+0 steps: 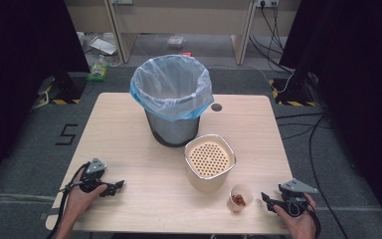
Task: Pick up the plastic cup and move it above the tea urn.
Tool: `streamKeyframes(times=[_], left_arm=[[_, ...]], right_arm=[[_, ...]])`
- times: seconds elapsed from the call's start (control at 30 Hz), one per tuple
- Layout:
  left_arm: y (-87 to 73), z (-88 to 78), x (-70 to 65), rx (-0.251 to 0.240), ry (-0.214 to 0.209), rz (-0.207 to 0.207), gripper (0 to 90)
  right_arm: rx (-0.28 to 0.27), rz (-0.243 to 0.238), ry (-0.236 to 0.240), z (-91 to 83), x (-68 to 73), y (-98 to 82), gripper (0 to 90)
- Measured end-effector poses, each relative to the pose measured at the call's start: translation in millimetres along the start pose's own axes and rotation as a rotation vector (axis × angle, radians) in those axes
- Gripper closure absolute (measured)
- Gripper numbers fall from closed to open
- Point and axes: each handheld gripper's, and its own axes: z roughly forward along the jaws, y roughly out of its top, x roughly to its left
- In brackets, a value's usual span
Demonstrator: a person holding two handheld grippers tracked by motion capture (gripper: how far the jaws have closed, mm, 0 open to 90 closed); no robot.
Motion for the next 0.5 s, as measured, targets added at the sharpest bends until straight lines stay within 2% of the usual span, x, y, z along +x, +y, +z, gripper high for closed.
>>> streamKeyframes(times=[0.13, 0.17, 0.23, 0.27, 0.4, 0.5], left_arm=[[0.0, 0.0, 0.0, 0.000, 0.000, 0.000, 0.0], [0.0, 0.0, 0.0, 0.000, 0.000, 0.000, 0.0], [0.0, 0.0, 0.0, 0.000, 0.000, 0.000, 0.0], [0.0, 0.0, 0.0, 0.000, 0.000, 0.000, 0.0], [0.0, 0.0, 0.0, 0.000, 0.000, 0.000, 0.0], [0.0, 0.0, 0.0, 0.000, 0.000, 0.000, 0.0]], right_arm=[[0.006, -0.005, -0.002, -2.0, 0.9, 1.2, 27.8], [0.000, 0.013, 0.005, -6.0, 3.3, 3.5, 30.4], [0.001, 0.008, 0.006, -7.3, 3.4, 4.7, 32.3], [-0.003, 0.020, 0.029, -11.2, 5.3, 8.2, 35.5], [0.003, 0.005, 0.033, -15.4, 12.0, 14.9, 37.3], [-0.016, -0.013, 0.040, -18.9, 17.4, 21.5, 37.8]])
